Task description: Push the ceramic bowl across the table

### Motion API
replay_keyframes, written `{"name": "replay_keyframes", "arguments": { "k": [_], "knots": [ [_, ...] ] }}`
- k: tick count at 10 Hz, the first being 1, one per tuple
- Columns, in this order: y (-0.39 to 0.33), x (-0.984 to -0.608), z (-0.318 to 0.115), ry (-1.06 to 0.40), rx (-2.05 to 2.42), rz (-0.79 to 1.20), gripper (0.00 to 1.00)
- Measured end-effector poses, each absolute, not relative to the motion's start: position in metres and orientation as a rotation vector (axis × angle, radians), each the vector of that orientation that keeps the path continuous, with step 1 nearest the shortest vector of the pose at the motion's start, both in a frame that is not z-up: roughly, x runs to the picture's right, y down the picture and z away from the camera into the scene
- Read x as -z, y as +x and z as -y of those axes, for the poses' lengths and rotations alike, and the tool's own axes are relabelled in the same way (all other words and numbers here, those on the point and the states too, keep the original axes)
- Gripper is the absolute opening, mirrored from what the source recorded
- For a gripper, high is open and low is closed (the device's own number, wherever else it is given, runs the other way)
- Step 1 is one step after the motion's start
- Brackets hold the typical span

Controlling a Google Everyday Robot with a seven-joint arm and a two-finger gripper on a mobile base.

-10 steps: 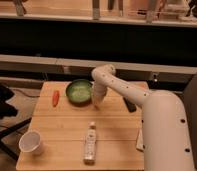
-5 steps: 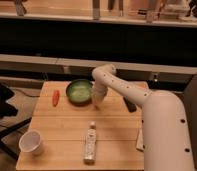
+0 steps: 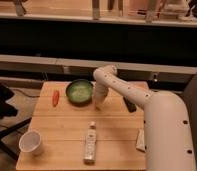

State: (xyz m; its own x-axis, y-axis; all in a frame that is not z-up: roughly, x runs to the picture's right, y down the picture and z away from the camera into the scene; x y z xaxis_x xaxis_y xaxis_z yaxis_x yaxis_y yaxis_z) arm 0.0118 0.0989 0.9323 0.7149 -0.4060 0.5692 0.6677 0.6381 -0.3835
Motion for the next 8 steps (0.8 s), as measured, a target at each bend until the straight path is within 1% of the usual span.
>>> {"name": "replay_keyframes", "arguments": {
  "k": [8],
  "knots": [
    [0.0121,-0.933,-0.0981,-0.613,0.671,0.494,0.0]
  ]
}}
